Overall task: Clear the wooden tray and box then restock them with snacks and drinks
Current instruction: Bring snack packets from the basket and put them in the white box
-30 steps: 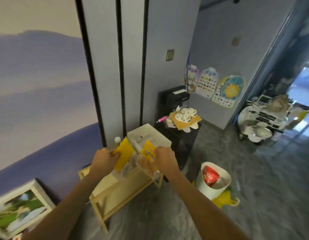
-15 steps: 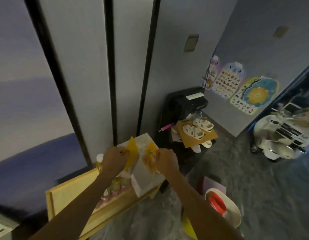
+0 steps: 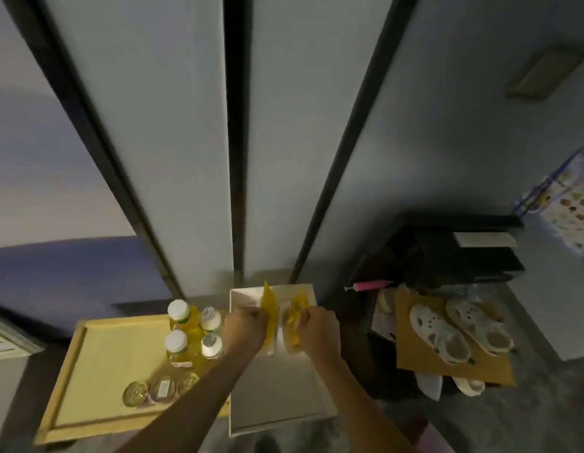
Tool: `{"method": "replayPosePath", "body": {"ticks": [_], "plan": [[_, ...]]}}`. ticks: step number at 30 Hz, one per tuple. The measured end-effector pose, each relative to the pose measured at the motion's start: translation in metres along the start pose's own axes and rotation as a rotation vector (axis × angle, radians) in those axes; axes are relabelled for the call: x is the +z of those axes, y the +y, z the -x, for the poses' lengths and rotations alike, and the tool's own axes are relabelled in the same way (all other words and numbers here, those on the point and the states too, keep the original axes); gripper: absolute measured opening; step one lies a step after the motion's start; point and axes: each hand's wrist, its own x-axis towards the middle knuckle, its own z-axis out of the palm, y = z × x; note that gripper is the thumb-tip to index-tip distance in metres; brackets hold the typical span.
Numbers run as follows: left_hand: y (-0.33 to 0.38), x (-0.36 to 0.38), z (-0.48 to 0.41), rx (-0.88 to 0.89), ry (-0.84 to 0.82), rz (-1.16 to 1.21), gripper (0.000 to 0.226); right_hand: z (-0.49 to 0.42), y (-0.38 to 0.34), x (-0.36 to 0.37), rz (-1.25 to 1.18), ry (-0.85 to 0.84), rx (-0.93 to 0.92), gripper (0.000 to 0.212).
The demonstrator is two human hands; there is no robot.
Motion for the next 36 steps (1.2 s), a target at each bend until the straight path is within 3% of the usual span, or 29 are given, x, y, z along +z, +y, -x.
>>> {"method": "replayPosePath", "body": {"ticks": [7, 14, 16, 18, 20, 27, 30, 36], "plan": [[-0.003, 0.063, -0.004, -0.009, 0.06, 0.182, 0.022, -0.037, 0.031, 0.042, -0.172, -0.049, -0.072, 0.041], [-0.01, 0.065, -0.007, 0.049, -0.008, 0.137, 0.029, -0.047, 0.043, 0.059, -0.147, -0.086, -0.132, 0.037], [-0.006, 0.055, -0.001, 0.084, -0.044, 0.145, 0.047, -0.049, 0.037, 0.05, -0.158, -0.072, -0.152, 0.031], [-0.004, 0.039, 0.002, 0.087, -0.047, 0.101, 0.075, -0.051, 0.025, 0.035, -0.159, -0.041, -0.195, 0.039], [0.004, 0.013, 0.007, 0.108, -0.024, 0.005, 0.093, -0.054, 0.004, 0.015, -0.159, -0.06, -0.256, 0.06], [0.003, -0.142, 0.042, 0.352, 0.231, -0.266, 0.093, -0.031, -0.107, -0.046, 0.011, -0.194, -0.637, 0.095], [-0.025, -0.23, 0.064, 0.349, 0.394, -0.381, 0.096, -0.01, -0.173, -0.049, 0.056, -0.219, -0.799, 0.114], [-0.119, -0.382, 0.148, 0.178, 0.692, -0.404, 0.099, 0.091, -0.323, -0.041, 0.109, -0.253, -1.11, 0.115]]}}
